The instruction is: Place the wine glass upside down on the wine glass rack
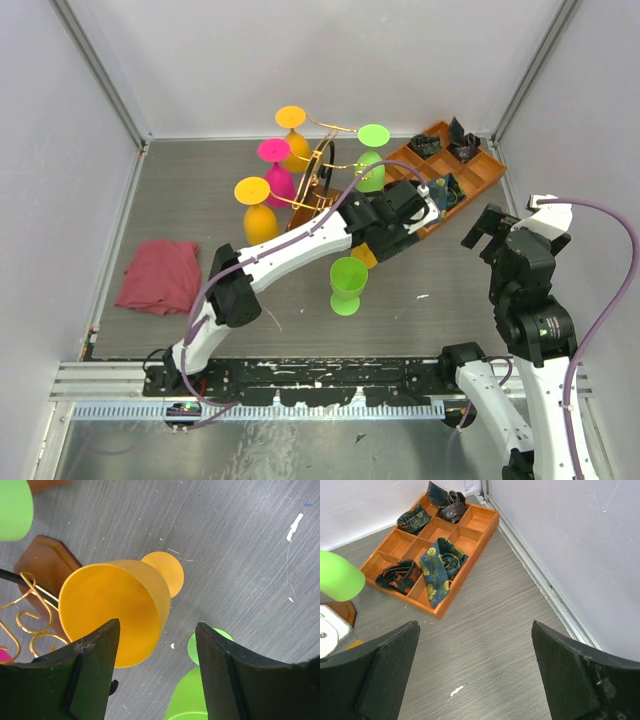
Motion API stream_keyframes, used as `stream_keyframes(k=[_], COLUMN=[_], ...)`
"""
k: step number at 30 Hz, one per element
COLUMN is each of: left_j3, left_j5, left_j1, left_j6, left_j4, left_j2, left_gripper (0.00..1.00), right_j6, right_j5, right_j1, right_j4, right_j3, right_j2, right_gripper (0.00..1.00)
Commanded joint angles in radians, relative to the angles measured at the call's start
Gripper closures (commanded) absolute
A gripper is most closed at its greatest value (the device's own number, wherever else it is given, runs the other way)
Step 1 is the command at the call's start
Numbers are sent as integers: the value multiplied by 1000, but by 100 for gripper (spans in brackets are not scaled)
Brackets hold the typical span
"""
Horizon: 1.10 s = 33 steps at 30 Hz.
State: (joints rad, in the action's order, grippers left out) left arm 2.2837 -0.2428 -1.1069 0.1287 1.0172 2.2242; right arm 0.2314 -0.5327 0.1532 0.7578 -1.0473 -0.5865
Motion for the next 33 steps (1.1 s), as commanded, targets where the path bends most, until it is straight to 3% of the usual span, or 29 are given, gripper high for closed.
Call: stream_keyframes(k=[1, 11, 22, 33], left_j3=[26, 27, 11, -84], left_j5=[66, 113, 105, 222], left_j1=[3, 2, 2, 1], left_j6=[-13, -8, -9, -53], left_j4=[32, 46, 22, -242], left_j2=[15, 25, -4, -245], left_gripper=[35, 65, 99, 100], right_j6=[-13, -5, 0, 60], right_j5=[2, 6, 24, 170], right_j1=[-1, -1, -2, -1], right_j4=[-18, -12, -11, -47], right_j3=[-39, -43, -47, -50], right_j2=[14, 16, 17, 14], right_gripper=[1, 3, 18, 16])
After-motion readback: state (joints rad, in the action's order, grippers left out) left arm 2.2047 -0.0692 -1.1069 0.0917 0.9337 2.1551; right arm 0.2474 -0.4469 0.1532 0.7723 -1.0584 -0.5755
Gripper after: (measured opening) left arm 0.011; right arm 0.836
